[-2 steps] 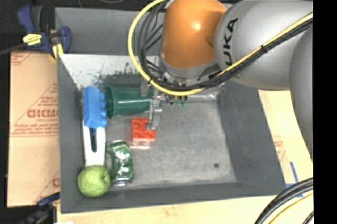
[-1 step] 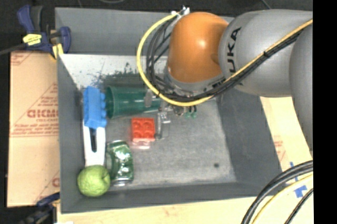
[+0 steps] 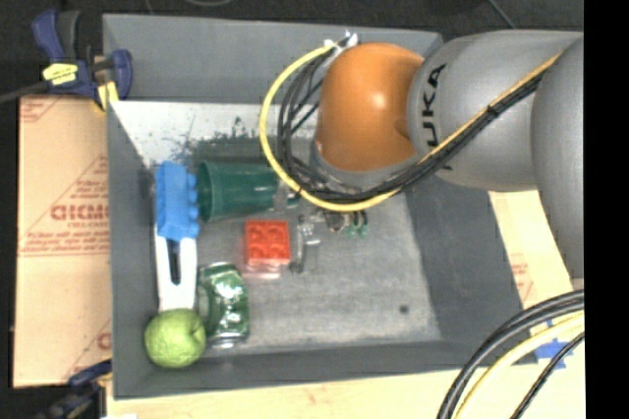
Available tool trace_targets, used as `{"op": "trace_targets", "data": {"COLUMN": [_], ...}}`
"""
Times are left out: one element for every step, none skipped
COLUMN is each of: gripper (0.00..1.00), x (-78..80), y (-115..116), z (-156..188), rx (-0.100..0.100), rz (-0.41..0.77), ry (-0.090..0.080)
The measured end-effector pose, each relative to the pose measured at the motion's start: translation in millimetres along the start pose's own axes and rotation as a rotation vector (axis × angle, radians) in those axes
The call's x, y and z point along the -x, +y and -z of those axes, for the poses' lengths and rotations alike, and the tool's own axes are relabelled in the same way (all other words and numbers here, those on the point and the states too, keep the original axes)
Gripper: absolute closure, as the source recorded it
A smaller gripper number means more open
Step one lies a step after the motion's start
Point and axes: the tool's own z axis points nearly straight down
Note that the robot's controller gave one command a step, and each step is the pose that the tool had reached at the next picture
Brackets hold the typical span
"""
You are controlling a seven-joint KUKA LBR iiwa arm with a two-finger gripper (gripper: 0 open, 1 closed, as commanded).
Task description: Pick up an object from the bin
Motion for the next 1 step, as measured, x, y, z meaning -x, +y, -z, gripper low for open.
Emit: {"op": "trace_targets", "data": {"gripper": [0.0], "x": [11.9], "y": [8.2], "z": [-25.5], "rx": [-0.002], "rz": [0.065], "ry": [-0.002]}}
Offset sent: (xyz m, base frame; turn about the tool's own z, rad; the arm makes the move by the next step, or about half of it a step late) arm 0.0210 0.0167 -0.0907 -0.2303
